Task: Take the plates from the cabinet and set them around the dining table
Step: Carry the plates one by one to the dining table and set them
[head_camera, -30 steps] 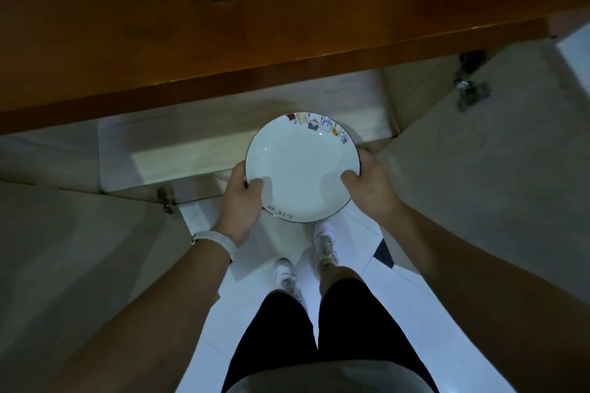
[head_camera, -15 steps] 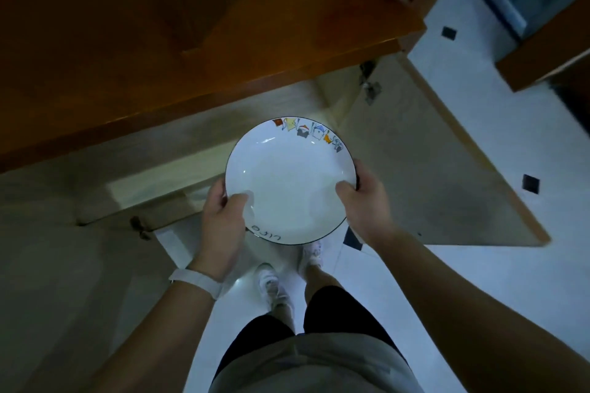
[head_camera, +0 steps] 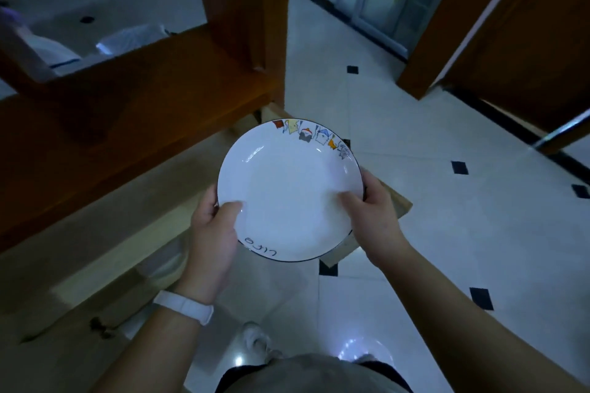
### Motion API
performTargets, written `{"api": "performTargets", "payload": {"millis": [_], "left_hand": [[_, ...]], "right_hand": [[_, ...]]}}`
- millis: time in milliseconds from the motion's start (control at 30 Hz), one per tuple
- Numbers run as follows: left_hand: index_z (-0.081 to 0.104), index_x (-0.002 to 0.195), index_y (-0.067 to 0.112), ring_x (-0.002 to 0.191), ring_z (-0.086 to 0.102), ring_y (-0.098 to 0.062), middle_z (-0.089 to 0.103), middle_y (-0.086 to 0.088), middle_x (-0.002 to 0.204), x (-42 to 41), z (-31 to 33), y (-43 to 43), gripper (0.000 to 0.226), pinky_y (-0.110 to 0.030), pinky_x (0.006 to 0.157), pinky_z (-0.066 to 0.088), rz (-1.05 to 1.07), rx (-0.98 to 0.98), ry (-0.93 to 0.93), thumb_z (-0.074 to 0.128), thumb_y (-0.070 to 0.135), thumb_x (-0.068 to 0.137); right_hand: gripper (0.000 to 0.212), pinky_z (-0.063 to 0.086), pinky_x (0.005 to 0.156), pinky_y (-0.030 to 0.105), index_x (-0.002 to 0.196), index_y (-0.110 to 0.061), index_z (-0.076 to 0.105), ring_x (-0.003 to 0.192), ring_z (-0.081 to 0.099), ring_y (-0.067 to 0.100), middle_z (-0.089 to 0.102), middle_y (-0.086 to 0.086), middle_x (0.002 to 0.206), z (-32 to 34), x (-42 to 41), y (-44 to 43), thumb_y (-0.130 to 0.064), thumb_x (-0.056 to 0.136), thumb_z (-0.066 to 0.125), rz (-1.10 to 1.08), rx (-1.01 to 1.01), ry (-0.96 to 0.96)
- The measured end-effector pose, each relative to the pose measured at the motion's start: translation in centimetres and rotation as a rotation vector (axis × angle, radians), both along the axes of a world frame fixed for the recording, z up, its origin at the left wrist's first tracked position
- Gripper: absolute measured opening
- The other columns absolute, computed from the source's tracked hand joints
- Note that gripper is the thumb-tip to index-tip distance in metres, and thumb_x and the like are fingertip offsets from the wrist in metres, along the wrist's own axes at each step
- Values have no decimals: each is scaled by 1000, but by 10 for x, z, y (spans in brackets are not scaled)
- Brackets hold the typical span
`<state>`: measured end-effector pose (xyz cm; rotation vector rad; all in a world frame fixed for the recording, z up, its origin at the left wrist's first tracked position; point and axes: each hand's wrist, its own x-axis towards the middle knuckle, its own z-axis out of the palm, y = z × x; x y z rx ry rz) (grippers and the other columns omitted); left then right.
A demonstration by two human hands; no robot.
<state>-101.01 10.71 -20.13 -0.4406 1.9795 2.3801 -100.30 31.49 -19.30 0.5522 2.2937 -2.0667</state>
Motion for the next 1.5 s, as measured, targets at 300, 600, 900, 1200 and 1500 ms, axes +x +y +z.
{"api": "performTargets", "payload": {"millis": [300, 600, 900, 1200, 1500], "left_hand": [[72, 98, 36, 93, 68, -20, 74, 3, 102, 33, 33, 170, 39, -34, 73, 54, -234, 49, 14, 54, 12, 74], [70, 99, 25, 83, 68, -14, 76, 5, 93, 94, 47, 356, 40, -26, 65, 53, -506, 51, 33, 47, -6, 89], [70, 98, 27, 81, 69, -13, 75, 5, 93, 154, 68, 487, 43, -25, 62, 53, -856, 38, 59, 43, -6, 90], [71, 104, 25, 83, 67, -20, 75, 0, 96, 167, 61, 584, 40, -33, 70, 51, -1131, 48, 31, 47, -3, 89], [73, 99, 32, 86, 67, -22, 75, -1, 99, 125, 56, 686, 45, -40, 75, 51, -1330, 67, -14, 45, -2, 89]], "right_hand": [[38, 55, 69, 35, 104, -27, 65, 86, 67, 18, 72, -5, 94, 30, 81, 163, -2, 80, 50, -262, 20, 80], [33, 46, 59, 30, 92, -25, 67, 64, 58, 15, 67, -5, 75, 41, 193, 324, -7, 75, 46, -511, 33, 93], [31, 44, 56, 31, 97, -18, 63, 62, 53, 18, 63, 17, 82, 51, 300, 412, -14, 71, 46, -842, 20, 69], [38, 48, 56, 30, 91, -31, 66, 62, 58, 15, 68, -3, 76, 52, 350, 451, -5, 73, 46, -1121, 6, 119], [41, 48, 54, 25, 94, -31, 65, 64, 59, 9, 68, -12, 74, 54, 317, 525, 3, 81, 45, -1311, 88, 39]]}}
